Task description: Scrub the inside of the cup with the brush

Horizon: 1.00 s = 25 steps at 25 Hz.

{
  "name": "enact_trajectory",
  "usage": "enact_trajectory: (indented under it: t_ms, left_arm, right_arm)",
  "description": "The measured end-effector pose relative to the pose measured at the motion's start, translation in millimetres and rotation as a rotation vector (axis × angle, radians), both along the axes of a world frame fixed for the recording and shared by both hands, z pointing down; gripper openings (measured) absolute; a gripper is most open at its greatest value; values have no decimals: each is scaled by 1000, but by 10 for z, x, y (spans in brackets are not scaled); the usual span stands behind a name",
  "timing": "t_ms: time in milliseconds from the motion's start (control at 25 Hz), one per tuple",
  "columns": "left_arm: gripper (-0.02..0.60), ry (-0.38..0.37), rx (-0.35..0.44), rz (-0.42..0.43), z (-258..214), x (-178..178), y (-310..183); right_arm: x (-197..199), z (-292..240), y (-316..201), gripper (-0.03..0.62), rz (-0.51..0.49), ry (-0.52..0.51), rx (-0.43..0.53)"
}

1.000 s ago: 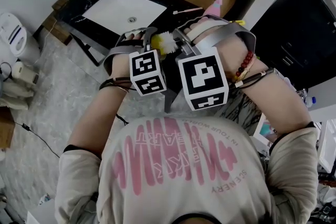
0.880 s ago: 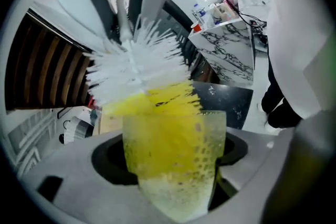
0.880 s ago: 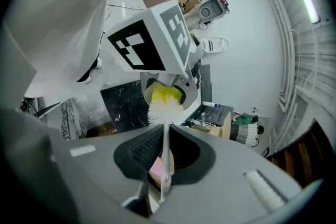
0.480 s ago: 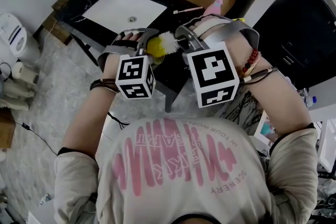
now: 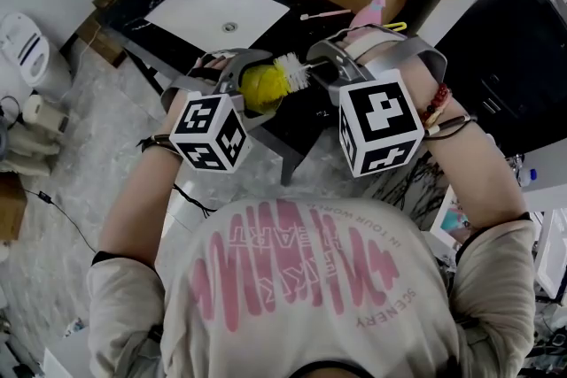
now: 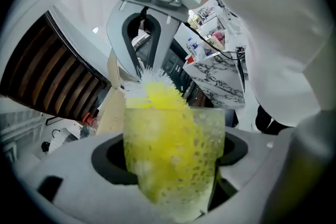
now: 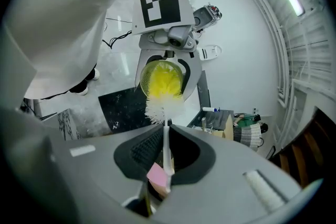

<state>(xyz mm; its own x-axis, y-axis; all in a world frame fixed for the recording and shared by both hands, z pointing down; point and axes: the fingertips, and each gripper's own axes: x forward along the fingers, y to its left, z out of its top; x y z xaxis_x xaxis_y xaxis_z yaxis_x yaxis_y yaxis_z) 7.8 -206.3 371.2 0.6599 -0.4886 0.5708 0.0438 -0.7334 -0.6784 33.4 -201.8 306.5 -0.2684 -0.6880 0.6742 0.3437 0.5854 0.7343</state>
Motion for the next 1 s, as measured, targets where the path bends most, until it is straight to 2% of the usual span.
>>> enact_trajectory:
  t_ms: [320,720,1000]
  left_arm:
    - [402,86,-44,-34,-56,2,-13]
    - [403,284,-166,-103,-267,76,-41]
    - [402,367,-212,-155,-309,62,-70]
  right_arm:
    - [18,23,-21,48,18,-44,-7]
    - [78,-39,1,48,54,-93,-4]
    - [73,-15,28,48,66,-114,-9]
